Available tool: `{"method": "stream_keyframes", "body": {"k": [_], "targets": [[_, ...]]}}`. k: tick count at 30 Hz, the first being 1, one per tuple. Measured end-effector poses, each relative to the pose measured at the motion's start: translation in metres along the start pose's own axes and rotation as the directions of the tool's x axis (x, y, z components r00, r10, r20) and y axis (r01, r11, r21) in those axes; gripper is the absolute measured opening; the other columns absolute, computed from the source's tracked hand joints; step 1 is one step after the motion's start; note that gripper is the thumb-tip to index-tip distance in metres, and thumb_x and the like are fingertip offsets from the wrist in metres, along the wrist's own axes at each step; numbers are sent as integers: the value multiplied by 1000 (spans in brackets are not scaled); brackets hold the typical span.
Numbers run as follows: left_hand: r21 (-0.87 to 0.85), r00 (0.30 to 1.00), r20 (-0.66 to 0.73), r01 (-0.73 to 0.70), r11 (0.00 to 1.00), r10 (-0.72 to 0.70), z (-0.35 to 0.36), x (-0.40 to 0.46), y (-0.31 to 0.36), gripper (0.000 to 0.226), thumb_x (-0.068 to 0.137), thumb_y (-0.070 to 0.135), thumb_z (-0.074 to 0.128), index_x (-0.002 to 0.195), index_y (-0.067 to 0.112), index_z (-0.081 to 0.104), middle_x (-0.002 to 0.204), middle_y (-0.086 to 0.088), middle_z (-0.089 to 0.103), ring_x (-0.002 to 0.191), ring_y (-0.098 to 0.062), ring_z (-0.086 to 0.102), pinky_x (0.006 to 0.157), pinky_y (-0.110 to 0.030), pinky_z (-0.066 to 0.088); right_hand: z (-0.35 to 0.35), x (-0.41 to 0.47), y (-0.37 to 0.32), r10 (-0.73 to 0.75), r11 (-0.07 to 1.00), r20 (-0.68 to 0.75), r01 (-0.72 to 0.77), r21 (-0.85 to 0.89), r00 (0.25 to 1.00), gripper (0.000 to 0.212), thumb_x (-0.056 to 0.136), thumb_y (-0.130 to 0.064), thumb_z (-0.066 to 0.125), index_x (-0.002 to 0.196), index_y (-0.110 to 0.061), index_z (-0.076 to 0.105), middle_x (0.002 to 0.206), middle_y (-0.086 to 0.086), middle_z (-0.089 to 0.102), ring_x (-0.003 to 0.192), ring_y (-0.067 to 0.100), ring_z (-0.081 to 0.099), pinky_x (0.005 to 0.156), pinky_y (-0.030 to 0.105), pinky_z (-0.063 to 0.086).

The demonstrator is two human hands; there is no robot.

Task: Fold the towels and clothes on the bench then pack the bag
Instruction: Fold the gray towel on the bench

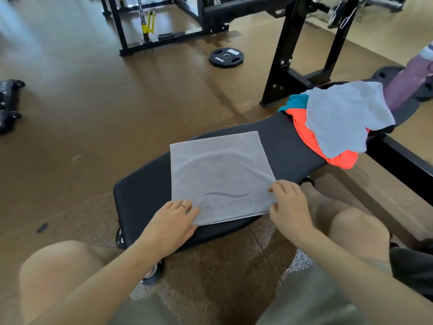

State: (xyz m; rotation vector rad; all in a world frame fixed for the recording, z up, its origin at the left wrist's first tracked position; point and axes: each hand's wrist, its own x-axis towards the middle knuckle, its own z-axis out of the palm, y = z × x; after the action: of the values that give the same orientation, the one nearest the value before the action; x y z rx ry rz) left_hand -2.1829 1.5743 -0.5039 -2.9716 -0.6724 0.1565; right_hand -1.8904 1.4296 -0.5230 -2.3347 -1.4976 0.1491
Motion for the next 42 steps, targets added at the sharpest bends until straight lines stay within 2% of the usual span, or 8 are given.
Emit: {"method": "stream_keyframes", "body": {"k": [4, 11, 17, 21, 29, 34, 38, 42], "targets": [[-33, 999, -36, -17, 999, 16, -2, 32, 35, 40, 78, 41, 78, 110, 19, 68, 106, -1, 67, 93, -20, 67, 78, -33, 57, 15, -10, -45, -251, 968, 51, 251, 0, 967, 34, 89, -16, 62, 123, -15, 64, 130, 6, 60, 122, 27, 53, 108, 43, 44], [-159, 999, -51, -19, 987, 12, 7, 57, 53, 21, 79, 28, 79, 90, 18, 64, 90, -1, 65, 79, -22, 65, 66, -34, 54, 28, -13, -41, -376, 922, 76, 381, -73, 924, 14, 95, -22, 60, 106, -17, 66, 117, 1, 65, 112, 21, 60, 103, 35, 47], [-201, 1000, 5, -6, 980, 7, -2, 57, 57, 23, 102, 33, 50, 117, 18, 56, 121, -3, 54, 112, -24, 52, 90, -37, 42, 25, -14, -29, -461, 872, 121, 474, -121, 879, 26, 89, -24, 74, 114, -18, 69, 125, 1, 66, 118, 19, 61, 105, 36, 50], [-229, 999, 12, 33, 973, -31, -3, 59, 58, 20, 103, 33, 46, 117, 20, 54, 122, 0, 54, 114, -22, 52, 94, -35, 41, 22, -10, -28, -480, 845, 198, 511, -159, 855, 34, 84, -20, 80, 115, -16, 68, 128, 5, 65, 120, 23, 61, 105, 38, 50], [-159, 1000, -6, -6, 987, 5, -4, 65, 55, 19, 103, 31, 46, 113, 19, 57, 112, 0, 65, 101, -24, 64, 86, -38, 46, 15, 0, -24, -534, 791, 271, 586, -177, 801, 33, 89, -18, 72, 121, -16, 64, 133, 5, 62, 122, 23, 58, 107, 36, 49], [-14, 992, -4, -123, 992, 123, 5, 66, 55, 24, 72, 24, 84, 87, 21, 66, 82, 2, 68, 66, -19, 66, 59, -30, 49, 5, 5, -26, -619, 678, 305, 689, -256, 723, 30, 86, -10, 69, 117, -10, 66, 125, 9, 63, 116, 28, 59, 101, 41, 50], [-7, 982, -118, -147, 989, 145, 4, 64, 53, 20, 73, 25, 82, 85, 21, 66, 81, 3, 68, 63, -18, 65, 57, -30, 50, 1, 3, -25, -648, 654, 280, 706, -274, 709, 33, 85, -11, 72, 117, -8, 66, 124, 10, 63, 115, 28, 59, 101, 42, 50], [10, 986, -84, -144, 990, 144, 9, 61, 52, 14, 85, 31, 73, 91, 21, 65, 87, 3, 67, 69, -18, 66, 62, -32, 51, 7, -4, -25, -656, 612, 333, 735, -290, 678, 22, 89, -9, 66, 111, -8, 64, 118, 10, 61, 111, 29, 57, 100, 43, 49]]}}
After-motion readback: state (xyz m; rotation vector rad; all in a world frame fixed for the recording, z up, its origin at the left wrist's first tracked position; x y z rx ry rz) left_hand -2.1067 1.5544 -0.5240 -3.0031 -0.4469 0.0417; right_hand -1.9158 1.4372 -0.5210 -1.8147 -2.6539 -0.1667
